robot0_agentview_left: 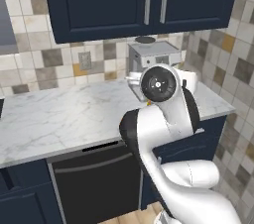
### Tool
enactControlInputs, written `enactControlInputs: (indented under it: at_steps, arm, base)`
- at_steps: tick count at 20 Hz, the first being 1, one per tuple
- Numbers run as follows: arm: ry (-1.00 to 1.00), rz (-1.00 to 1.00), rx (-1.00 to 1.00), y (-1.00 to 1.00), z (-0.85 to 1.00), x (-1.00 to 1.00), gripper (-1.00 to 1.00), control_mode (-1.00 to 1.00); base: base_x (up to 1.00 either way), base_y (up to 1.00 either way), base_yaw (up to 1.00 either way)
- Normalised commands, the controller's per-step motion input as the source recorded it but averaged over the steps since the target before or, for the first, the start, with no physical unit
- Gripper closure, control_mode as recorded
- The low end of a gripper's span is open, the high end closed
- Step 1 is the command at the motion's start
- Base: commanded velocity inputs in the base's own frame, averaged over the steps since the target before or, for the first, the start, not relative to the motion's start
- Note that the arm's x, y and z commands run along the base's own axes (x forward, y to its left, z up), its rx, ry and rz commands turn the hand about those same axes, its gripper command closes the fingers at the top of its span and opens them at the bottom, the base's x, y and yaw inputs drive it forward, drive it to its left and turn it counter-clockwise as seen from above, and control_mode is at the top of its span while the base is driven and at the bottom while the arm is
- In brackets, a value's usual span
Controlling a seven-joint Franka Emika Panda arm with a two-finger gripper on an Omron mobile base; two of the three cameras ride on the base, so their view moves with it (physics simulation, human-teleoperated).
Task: Take a sugar cube from the saucer and place it inside the coffee. Then, grab milk from the fridge and place it next to the coffee on the counter to sweeten the coffee.
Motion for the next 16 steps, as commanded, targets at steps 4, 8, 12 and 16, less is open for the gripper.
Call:
enactControlInputs:
  at_steps: [4,8,12,16]
  arm:
    - [0.08,-0.42,-0.06,-0.03,-0.51,0.30,1.00,-1.00]
    - [0.01,-0.15,-0.04,-0.08,-0.35,0.13,1.00,-1.00]
    - [0.04,-0.07,-0.06,0.00,-0.43,0.23,1.00,-1.00]
    - [0.06,-0.07,-0.05,0.00,-0.49,0.37,1.00,-1.00]
  base:
    - [0.00,0.00,0.00]
    - [0.00,0.00,0.00]
    - [0.00,0.00,0.00]
    - [0.00,0.00,0.00]
